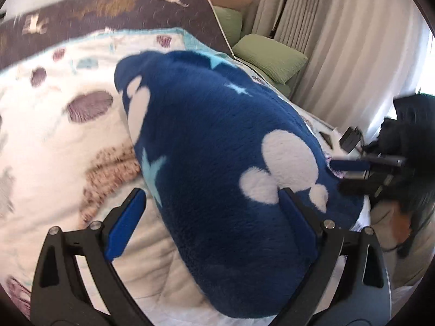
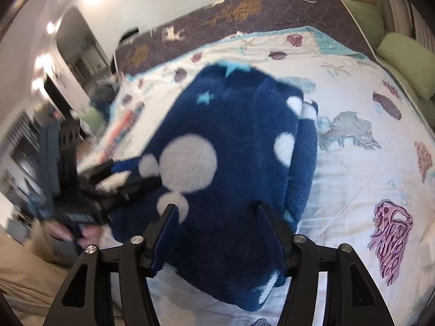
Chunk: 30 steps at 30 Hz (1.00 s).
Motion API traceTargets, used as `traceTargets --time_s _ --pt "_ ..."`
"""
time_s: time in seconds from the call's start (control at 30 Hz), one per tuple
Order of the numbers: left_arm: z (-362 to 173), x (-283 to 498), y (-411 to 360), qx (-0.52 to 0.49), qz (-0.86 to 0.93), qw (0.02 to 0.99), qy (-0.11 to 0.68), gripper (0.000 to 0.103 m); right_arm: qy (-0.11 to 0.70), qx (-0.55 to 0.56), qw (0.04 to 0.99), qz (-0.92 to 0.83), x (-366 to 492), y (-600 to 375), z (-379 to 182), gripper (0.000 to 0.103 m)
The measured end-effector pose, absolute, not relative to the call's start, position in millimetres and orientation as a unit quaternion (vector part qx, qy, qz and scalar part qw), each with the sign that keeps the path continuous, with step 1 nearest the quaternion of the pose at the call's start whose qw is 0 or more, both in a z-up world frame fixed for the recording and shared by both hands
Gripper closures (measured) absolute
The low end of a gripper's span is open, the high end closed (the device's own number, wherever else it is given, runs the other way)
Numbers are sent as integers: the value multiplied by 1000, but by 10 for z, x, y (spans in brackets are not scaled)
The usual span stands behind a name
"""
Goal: Fold small clothes
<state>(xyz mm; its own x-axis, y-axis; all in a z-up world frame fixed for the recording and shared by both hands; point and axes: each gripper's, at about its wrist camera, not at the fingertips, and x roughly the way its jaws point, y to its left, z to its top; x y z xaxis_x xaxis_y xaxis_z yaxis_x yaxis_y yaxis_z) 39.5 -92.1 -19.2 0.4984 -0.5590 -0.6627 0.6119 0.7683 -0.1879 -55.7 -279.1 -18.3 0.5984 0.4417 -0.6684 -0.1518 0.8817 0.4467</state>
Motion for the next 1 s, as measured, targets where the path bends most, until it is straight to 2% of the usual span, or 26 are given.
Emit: traceTargets --time_s 0.03,0.07,0.17,0.33,0.57,0.73,0.9,1.0 --pt "-191 388 -916 36 -338 865 370 5 407 191 880 155 -555 -2895 -166 17" --pt "-198 396 -909 31 -339 863 373 5 402 199 882 141 -538 -2996 -162 16" --pt "-244 465 -859 3 -345 854 390 5 406 224 878 115 -437 -3231 -231 15" --pt "-267 506 -846 -3 -344 851 396 1 458 280 833 133 -249 -3359 -592 15" --pt "-316 585 -848 -21 -354 837 417 0 465 305 816 161 -108 -3406 -756 9" --pt "-232 704 -810 -51 -380 822 421 0 457 323 808 184 -91 -3481 -726 9" --pt "-66 952 -783 -56 -357 846 393 0 428 337 815 197 95 -3576 -574 9" --pt "-169 1172 -878 -52 -360 832 418 0 435 346 810 185 308 -3599 -609 6"
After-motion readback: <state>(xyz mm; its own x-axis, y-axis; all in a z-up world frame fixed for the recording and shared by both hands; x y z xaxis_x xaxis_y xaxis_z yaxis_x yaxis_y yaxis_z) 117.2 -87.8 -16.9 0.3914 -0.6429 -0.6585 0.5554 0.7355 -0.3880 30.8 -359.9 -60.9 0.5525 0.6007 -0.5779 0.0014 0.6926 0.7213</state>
